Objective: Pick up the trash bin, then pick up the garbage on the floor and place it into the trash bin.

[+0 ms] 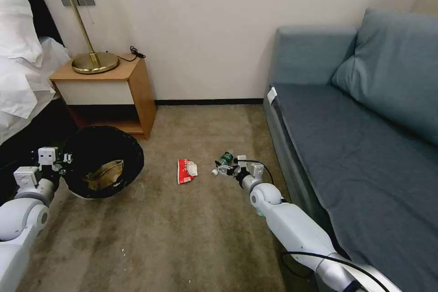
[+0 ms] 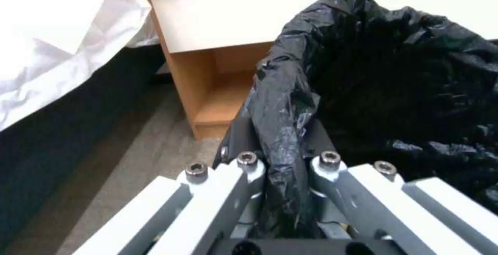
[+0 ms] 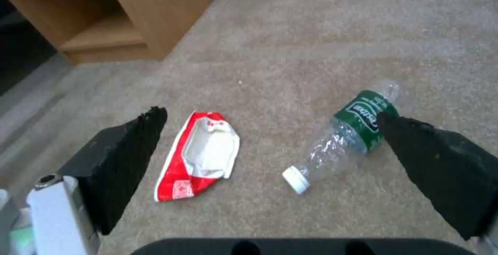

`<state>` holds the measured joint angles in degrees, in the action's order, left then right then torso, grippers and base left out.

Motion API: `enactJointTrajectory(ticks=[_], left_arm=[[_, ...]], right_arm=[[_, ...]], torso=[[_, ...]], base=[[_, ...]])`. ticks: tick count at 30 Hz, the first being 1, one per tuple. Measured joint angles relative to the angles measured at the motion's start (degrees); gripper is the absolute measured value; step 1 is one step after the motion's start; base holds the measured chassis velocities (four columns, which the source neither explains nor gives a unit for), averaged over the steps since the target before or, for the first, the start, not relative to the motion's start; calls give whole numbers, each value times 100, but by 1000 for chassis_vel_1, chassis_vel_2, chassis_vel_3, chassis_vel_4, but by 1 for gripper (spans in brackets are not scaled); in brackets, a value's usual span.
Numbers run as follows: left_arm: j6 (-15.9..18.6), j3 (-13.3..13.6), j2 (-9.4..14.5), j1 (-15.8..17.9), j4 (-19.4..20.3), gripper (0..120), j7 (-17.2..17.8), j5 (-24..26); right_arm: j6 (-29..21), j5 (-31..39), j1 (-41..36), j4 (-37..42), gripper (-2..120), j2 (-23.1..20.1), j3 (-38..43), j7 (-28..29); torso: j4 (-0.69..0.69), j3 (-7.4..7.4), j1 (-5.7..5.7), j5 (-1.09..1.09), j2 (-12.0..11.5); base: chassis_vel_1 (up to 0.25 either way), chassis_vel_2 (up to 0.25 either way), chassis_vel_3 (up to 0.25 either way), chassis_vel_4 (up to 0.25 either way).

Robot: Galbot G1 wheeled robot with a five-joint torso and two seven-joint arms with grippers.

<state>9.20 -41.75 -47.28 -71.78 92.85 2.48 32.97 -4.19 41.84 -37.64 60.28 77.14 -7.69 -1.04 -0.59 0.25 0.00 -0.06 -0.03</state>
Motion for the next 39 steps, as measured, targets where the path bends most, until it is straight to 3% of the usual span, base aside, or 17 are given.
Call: enactJointTrajectory(ticks=[39], left_arm=[[66,-136,-77,-512,511,4,112,7]], right_arm=[[-112,-221,-485,580,100,-118,-75,103]], torso=[[-1,0,0,1,0]], base=[[-71,70,71,-70]])
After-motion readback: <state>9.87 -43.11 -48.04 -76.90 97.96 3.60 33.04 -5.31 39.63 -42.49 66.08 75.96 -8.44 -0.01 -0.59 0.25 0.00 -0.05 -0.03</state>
